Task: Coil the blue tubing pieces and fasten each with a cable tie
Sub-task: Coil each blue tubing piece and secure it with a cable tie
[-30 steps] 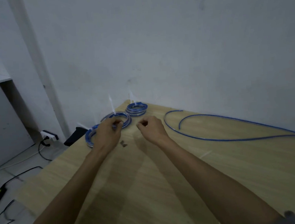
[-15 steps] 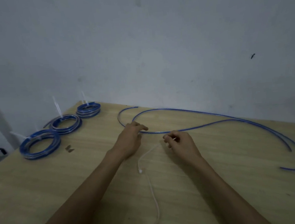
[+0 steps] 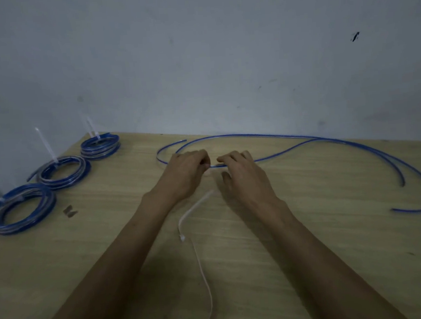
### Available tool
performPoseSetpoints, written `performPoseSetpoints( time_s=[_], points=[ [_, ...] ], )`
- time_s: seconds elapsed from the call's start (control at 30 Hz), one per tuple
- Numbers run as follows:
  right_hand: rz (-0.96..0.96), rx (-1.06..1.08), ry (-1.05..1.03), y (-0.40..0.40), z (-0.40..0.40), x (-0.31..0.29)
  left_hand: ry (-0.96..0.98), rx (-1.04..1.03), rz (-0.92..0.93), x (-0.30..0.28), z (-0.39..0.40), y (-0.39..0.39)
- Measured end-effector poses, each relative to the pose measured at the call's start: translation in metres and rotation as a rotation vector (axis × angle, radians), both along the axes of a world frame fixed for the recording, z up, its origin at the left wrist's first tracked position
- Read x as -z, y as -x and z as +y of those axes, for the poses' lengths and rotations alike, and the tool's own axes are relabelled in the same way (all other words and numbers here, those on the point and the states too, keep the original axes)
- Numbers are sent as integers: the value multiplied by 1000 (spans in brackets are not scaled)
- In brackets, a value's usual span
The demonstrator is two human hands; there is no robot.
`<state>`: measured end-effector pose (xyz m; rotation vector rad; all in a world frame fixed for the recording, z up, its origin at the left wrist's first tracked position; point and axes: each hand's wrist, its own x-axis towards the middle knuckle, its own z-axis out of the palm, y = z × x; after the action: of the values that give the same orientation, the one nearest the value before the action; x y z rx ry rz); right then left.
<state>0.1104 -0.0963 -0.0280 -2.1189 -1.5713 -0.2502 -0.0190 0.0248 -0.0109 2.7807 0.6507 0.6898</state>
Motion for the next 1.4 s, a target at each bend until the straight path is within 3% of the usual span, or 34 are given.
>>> performPoseSetpoints(
  time_s=[0.2,0.43,0.57,0.87,1.03,1.17,1.3,1.4],
  points=[
    [-219,128,-207,-17,-6,-12,-40,50,-48,-26,-13,0],
    [-216,246,-326,-51,-26,-47,-212,-116,-50,-38,10,19],
    [-286,331,-301,-68,-36,-52,-196,-168,-64,-47,5,21],
    [-311,-71,-429,-16,-24,-58,-21,-7,-151,-63,-20,12],
    [-112,98,-418,-29,-30,-55,238,75,-162,-61,-8,17],
    [6,211,-353,-51,-36,-55,638,216,-193,-63,-12,21],
    [146,167,-368,-49,-36,-48,1159,324,-648,-69,-16,16],
    [146,86,-453,-48,-35,-42,1406,346,-978,-77,-1,21]
  ],
)
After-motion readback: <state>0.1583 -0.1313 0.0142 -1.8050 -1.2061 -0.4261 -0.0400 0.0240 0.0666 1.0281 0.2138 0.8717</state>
